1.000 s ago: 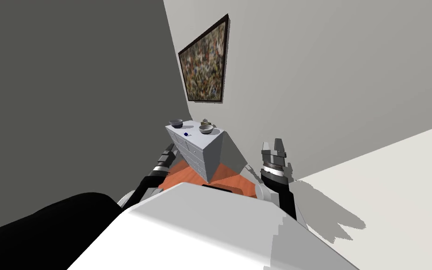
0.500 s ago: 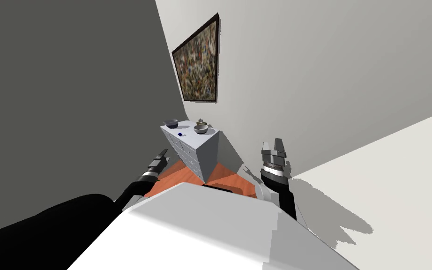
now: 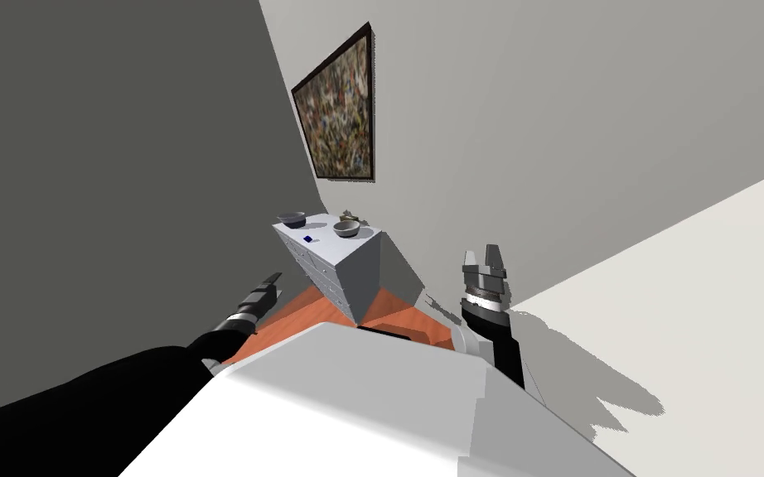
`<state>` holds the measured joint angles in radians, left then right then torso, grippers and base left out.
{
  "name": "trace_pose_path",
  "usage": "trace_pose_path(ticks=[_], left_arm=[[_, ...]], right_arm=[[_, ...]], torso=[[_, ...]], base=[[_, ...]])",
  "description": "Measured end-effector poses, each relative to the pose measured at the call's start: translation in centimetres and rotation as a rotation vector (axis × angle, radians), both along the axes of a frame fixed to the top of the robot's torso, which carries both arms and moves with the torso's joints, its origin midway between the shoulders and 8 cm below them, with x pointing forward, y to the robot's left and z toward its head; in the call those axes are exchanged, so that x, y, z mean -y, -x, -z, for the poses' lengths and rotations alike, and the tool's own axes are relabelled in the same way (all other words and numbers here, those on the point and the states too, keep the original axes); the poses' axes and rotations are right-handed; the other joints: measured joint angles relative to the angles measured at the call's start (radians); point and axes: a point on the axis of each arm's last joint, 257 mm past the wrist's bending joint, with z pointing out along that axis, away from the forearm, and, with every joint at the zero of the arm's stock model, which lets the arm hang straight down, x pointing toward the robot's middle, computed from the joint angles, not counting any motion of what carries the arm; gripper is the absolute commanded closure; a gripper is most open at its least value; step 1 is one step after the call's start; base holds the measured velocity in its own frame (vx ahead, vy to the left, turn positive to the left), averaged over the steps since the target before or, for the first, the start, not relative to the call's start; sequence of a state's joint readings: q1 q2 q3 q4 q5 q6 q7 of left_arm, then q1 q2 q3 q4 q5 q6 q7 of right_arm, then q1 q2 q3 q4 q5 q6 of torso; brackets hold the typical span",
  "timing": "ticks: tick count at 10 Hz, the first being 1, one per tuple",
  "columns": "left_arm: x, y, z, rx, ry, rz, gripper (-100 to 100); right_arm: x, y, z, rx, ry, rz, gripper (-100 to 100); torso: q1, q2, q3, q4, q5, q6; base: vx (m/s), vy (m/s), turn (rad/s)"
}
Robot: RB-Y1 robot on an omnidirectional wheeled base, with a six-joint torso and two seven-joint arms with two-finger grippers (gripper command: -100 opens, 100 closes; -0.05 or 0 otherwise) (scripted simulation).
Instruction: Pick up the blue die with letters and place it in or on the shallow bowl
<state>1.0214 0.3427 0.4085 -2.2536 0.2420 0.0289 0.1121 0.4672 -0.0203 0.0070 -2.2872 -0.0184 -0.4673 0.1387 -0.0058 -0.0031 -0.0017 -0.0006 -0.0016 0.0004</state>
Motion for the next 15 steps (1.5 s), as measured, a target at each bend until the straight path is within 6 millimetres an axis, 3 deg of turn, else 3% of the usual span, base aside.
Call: trace_pose_path(ticks=[5,8,15], left_arm=[[-4.2,4.2,1.9,-0.164,-0.007,-0.092,-100],[-7.8,7.0,2.0,-0.271,-0.023,-0.149,-100],[-14.1,12.8,0.6,-0.499,-0.074,-0.271,-100]], right_arm=[[0.0,0.0,0.0,0.0,0.0,0.0,0],[0.0,0.0,0.0,0.0,0.0,0.0,0],[0.0,0.0,0.0,0.0,0.0,0.0,0]], torso=[[0.002,0.0,0.0,0.0,0.0,0.0],[0.003,-0.001,0.0,0.0,0.001,0.0],[0.005,-0.001,-0.001,0.0,0.001,0.0]], base=[[0.046,-0.074,-0.075],[0.053,-0.052,-0.071],[0.064,-0.031,-0.105]])
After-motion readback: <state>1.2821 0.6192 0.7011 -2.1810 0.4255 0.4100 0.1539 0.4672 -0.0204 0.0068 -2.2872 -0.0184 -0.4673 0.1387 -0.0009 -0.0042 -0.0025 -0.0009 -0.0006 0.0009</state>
